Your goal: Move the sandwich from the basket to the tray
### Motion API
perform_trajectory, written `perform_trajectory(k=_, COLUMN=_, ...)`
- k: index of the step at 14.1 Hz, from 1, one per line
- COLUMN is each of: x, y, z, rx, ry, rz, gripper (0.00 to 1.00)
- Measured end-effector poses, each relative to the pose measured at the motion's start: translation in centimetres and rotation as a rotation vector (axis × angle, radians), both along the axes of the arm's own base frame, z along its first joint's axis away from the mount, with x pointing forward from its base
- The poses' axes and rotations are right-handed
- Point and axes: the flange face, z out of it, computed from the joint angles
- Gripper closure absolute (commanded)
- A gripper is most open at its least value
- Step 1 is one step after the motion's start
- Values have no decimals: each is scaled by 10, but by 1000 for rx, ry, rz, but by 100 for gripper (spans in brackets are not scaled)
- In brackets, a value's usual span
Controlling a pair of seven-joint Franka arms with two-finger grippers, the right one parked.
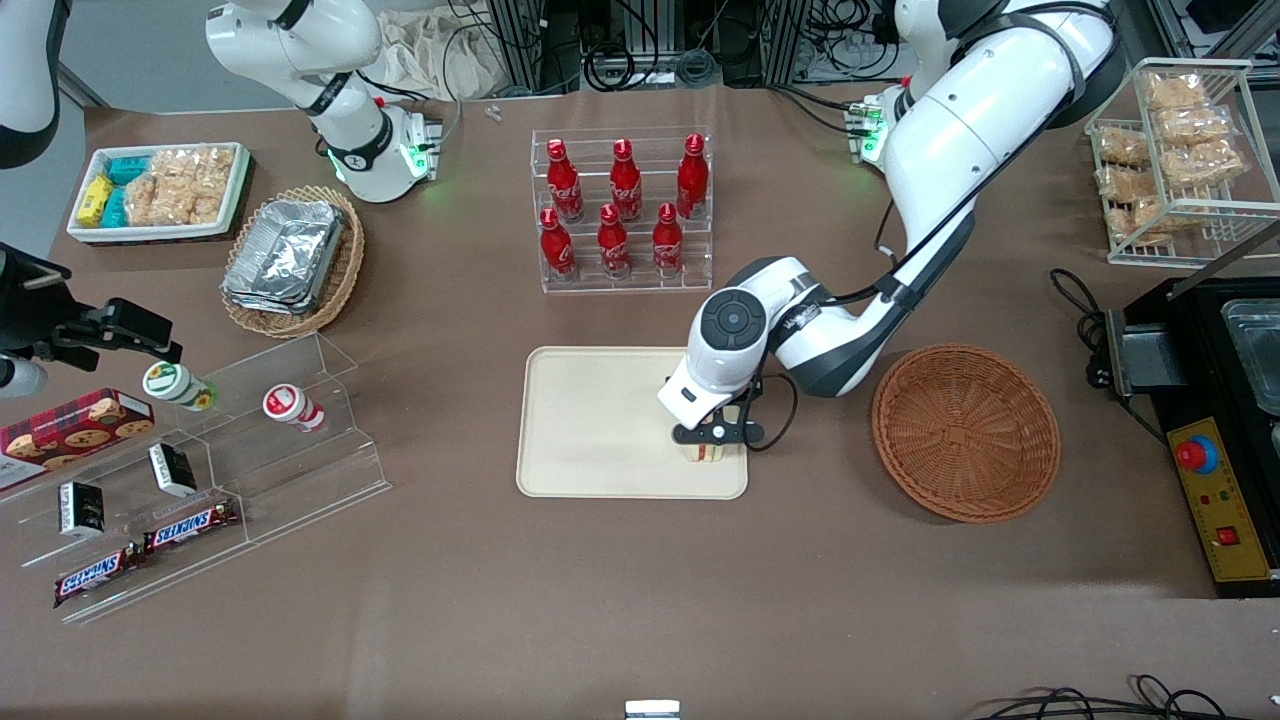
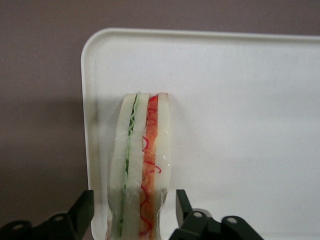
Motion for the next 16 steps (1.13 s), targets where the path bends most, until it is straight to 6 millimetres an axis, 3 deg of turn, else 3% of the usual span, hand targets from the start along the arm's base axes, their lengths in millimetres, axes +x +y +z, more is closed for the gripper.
perform_trajectory(k=3, x=16, y=13, z=35, rx=33, ry=-24, rz=36, gripper=0)
perform_trajectory(k=7, x=38, y=59, z=113, rx=96, ry=-20, rz=135, gripper=0)
perform_trajectory(k=12, x=39, y=123, z=198, rx=51, ry=62, rz=94, gripper=0)
perform_trajectory(k=14, x=40, y=149, z=222, rx=50, ry=63, rz=81, gripper=0)
perform_trajectory(k=16, x=40, y=168, z=232, rx=69, ry=67, rz=53, gripper=0)
